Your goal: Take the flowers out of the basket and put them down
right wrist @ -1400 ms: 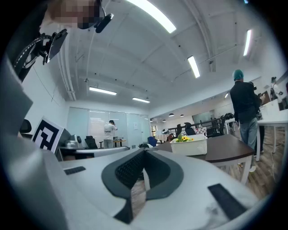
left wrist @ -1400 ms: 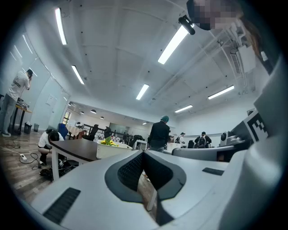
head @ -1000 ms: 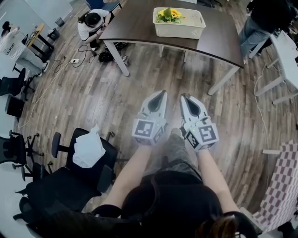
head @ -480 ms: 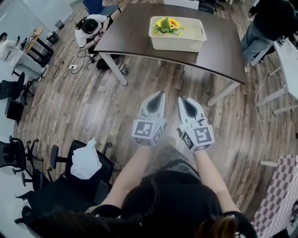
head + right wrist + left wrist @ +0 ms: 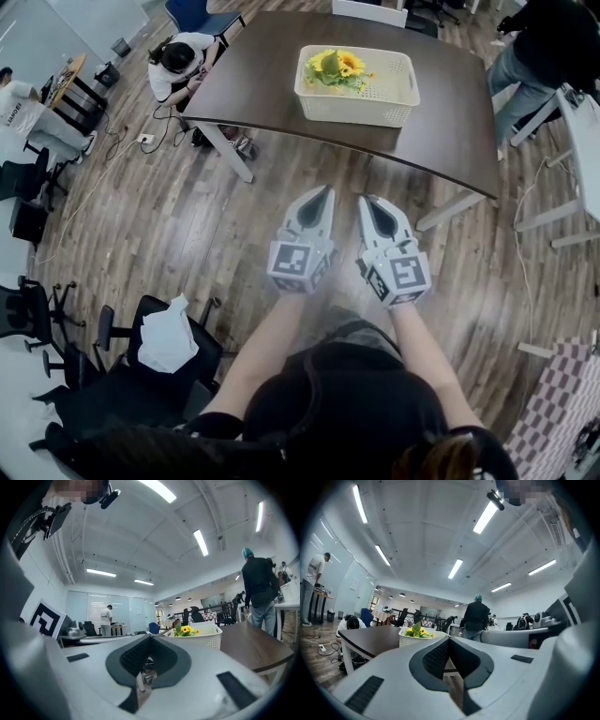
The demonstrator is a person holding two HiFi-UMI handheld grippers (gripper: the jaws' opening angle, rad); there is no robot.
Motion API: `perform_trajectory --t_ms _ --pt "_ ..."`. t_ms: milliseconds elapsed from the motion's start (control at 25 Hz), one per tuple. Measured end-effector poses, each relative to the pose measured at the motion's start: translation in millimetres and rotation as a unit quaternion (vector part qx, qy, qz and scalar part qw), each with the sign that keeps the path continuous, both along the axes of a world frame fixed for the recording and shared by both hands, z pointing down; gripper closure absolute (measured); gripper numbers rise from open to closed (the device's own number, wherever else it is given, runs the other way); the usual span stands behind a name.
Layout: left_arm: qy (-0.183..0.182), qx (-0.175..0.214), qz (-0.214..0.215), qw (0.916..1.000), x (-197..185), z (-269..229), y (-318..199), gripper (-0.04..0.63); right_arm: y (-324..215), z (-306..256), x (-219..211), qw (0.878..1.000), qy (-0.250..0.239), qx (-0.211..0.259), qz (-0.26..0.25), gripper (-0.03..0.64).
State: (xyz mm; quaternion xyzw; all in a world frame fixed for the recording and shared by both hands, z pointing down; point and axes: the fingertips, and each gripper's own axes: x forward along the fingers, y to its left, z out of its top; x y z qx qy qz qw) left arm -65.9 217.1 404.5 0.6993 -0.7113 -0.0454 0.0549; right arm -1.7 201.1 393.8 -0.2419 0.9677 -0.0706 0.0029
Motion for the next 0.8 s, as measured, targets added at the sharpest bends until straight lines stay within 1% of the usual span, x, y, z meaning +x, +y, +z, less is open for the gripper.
perform_trajectory --t_ms 400,800 --pt "0.001 -0.012 -0.014 0.9998 -20 10 -34 0.584 -35 9 -25 1.0 0.004 -0.005 -0.015 0.615" --pt "-0.004 -0.014 -0.011 0.9998 -40 8 -71 0.584 -70 12 -47 1.0 0.008 -0.007 -0.015 0.615"
